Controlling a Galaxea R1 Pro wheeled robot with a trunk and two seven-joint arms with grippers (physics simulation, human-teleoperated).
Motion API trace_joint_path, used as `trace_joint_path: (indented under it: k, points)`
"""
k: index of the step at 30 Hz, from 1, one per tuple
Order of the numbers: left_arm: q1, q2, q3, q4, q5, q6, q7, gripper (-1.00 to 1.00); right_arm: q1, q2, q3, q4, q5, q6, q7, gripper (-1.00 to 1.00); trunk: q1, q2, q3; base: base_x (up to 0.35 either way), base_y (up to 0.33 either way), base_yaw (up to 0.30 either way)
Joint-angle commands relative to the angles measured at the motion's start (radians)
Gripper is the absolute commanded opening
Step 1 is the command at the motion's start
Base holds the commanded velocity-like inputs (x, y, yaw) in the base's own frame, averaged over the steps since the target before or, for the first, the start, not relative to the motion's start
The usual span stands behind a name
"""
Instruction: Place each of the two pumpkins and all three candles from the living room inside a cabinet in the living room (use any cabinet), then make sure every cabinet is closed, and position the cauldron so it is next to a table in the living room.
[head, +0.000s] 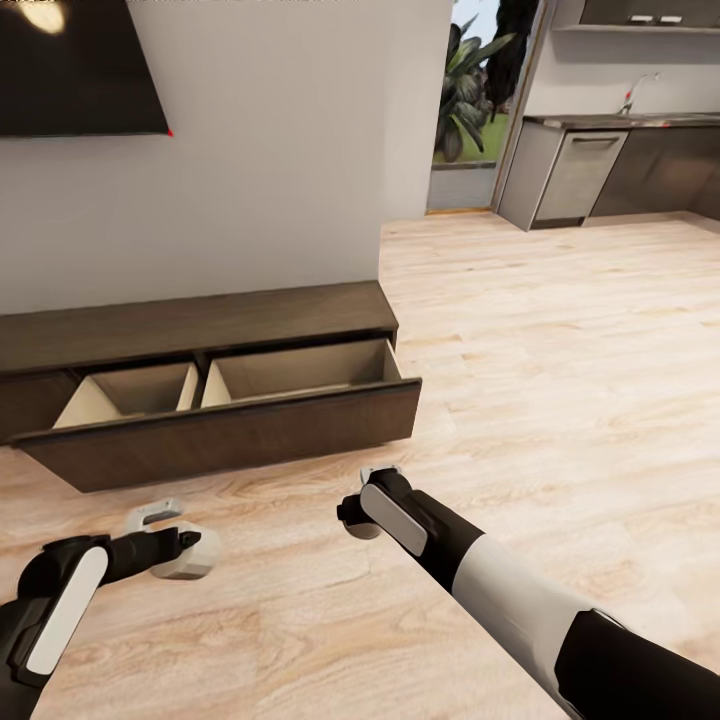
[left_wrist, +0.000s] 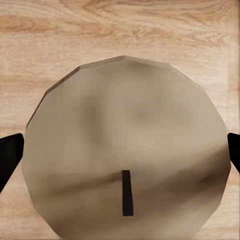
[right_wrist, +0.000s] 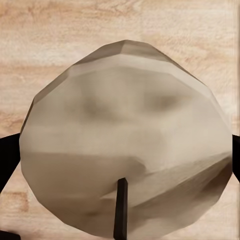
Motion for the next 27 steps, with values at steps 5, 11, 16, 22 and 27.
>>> trace_joint_path:
  k: [5,11,16,22,27]
  points:
    - [0.006,-0.035,-0.022,-0.031,-0.020,0.004,0.076,-1.00,-0.001,0.000,0.003,-0.005,-0.008,-0.005,-0.009,-1.00,-0.019,0.035,0.015,0.000,0.000,0.000]
    - [0.016,-0.071,-0.025,-0.067,-0.023,0.004,0.154,-1.00,-0.001,-0.001,0.003,-0.007,-0.008,-0.010,-0.008,-1.00,-0.042,0.077,0.034,0.000,0.000,0.000]
    - [0.018,-0.076,-0.024,-0.071,-0.023,0.004,0.161,-1.00,-0.001,-0.002,0.002,-0.005,-0.008,-0.013,-0.001,-1.00,-0.062,0.112,0.049,0.000,0.000,0.000]
    - [0.018,-0.077,-0.026,-0.071,-0.021,0.004,0.161,-1.00,-0.001,-0.002,0.006,-0.006,-0.008,-0.014,0.001,-1.00,-0.085,0.154,0.068,0.000,0.000,0.000]
    - [0.019,-0.077,-0.025,-0.071,-0.020,0.004,0.162,-1.00,-0.001,-0.001,0.008,-0.005,-0.008,-0.015,0.001,-1.00,-0.104,0.189,0.084,0.000,0.000,0.000]
